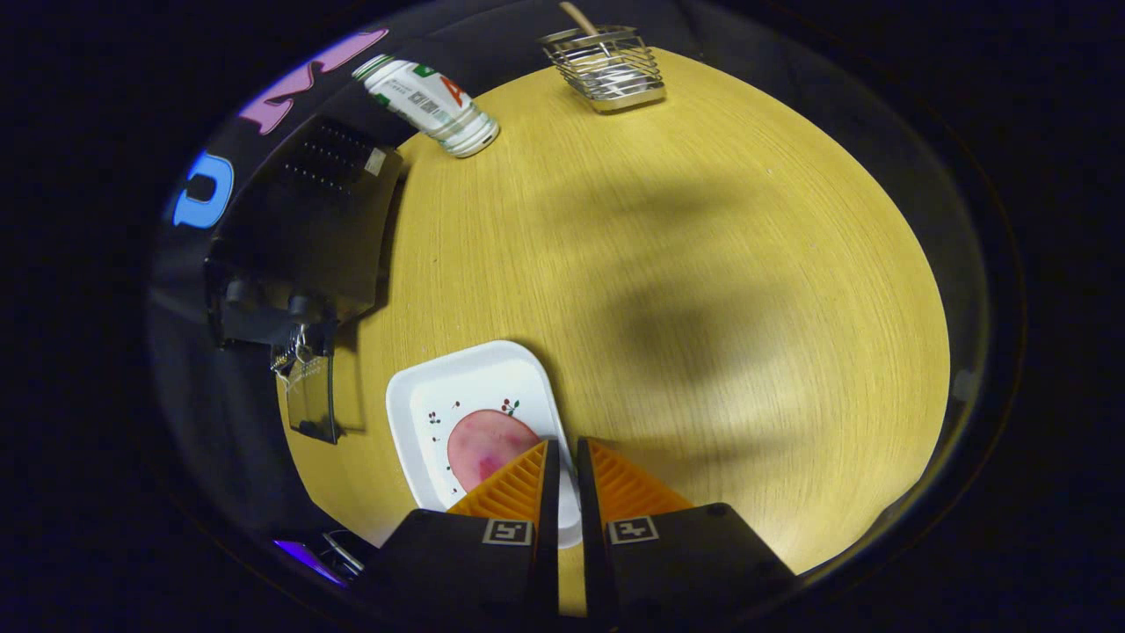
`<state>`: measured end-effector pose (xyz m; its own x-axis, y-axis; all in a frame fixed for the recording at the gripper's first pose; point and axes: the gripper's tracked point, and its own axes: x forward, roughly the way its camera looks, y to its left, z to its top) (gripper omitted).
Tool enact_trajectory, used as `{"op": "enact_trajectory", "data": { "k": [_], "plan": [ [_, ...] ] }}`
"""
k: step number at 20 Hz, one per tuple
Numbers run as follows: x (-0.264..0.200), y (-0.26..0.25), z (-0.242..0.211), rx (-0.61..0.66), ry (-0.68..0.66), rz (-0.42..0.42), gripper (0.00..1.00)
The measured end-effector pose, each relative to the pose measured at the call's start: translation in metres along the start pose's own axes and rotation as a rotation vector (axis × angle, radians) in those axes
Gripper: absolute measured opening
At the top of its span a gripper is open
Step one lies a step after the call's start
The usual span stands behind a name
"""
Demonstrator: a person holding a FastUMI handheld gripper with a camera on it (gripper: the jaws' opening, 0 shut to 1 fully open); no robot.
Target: Open the toaster oven, put the food inside, and close the toaster oven door.
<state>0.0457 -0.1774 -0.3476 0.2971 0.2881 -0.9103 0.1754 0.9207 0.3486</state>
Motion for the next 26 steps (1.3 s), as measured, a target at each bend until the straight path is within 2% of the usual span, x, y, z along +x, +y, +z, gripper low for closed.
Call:
{"op": "enact_trajectory", "data": {
  "k": [2,3,5,8,16,22,26],
  "plan": [
    [-0.006,-0.001,-0.001,0.003,-0.005,-0.005,0.15],
    [0.000,0.001,-0.005,-0.005,-0.006,-0.015,0.09],
    [0.001,0.004,-0.005,-0.034,-0.023,-0.032,0.06],
    [0.003,0.010,-0.011,-0.039,-0.025,-0.013,0.05],
    [-0.002,0.042,-0.050,0.179,-0.027,0.148,0.05],
    [-0.021,0.070,-0.063,0.280,-0.096,0.275,0.05],
    [-0.040,0.085,-0.068,0.333,-0.133,0.332,0.05]
  ]
}}
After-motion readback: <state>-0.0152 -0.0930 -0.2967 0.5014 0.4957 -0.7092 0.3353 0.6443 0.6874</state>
